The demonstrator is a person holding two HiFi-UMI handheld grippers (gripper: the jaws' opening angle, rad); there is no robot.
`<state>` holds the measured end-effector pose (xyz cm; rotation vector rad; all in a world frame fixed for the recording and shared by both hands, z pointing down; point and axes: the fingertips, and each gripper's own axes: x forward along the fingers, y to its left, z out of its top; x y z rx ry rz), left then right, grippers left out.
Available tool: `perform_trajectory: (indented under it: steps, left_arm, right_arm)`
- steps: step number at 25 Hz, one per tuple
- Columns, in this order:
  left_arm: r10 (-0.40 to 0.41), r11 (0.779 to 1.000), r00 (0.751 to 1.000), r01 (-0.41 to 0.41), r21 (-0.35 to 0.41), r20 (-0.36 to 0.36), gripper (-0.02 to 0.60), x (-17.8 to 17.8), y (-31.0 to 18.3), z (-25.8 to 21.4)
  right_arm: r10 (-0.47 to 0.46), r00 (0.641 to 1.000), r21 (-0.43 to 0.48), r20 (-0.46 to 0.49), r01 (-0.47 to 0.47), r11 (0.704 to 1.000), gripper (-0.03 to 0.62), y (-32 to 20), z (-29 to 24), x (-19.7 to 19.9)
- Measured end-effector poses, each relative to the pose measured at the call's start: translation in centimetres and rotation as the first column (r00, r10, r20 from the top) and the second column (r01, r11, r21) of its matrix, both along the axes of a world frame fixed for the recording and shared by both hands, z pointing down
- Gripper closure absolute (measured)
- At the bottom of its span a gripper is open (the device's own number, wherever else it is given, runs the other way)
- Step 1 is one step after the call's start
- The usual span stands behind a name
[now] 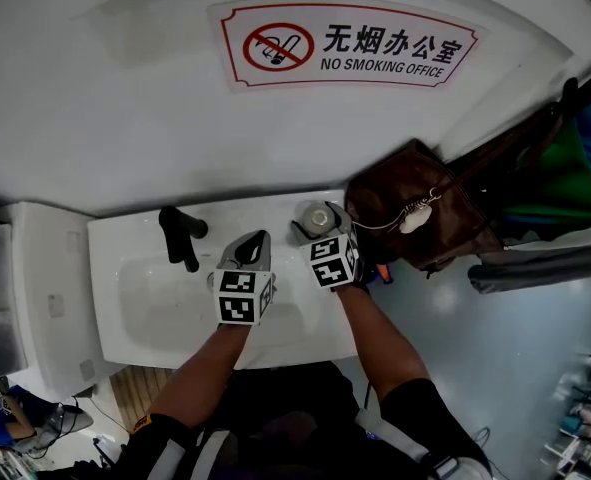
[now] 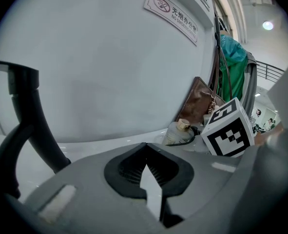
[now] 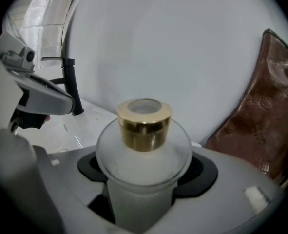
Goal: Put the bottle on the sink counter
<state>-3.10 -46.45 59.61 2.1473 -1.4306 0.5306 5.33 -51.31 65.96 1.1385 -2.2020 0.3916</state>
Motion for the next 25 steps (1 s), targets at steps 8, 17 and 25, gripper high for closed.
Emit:
perform_trajectory:
  steps: [8,17,25]
  left_arm:
    - [0.022,1.000,1.000,-0.022,0.018,-0.014,0.583,0.4,0.7,-0.7]
    - [0.074,0.996,0.997,-0.072,0.059,-0.022,0.583,0.9,2.4,-2.5]
    - [0.127,0.987,0.992,-0.124,0.103,-0.025,0.583,0.3,5.7,-4.3]
  right_arm:
    - [0.039,0.999,0.008,0.015,-0.039,0.999,0.224,0.7,-1.0,1.1]
    - [0.109,0.994,0.040,0.010,-0.109,0.993,0.226,3.1,-3.1,2.3]
    - [0.191,0.981,0.119,0.025,-0.192,0.974,0.287,7.1,-7.6,2.2]
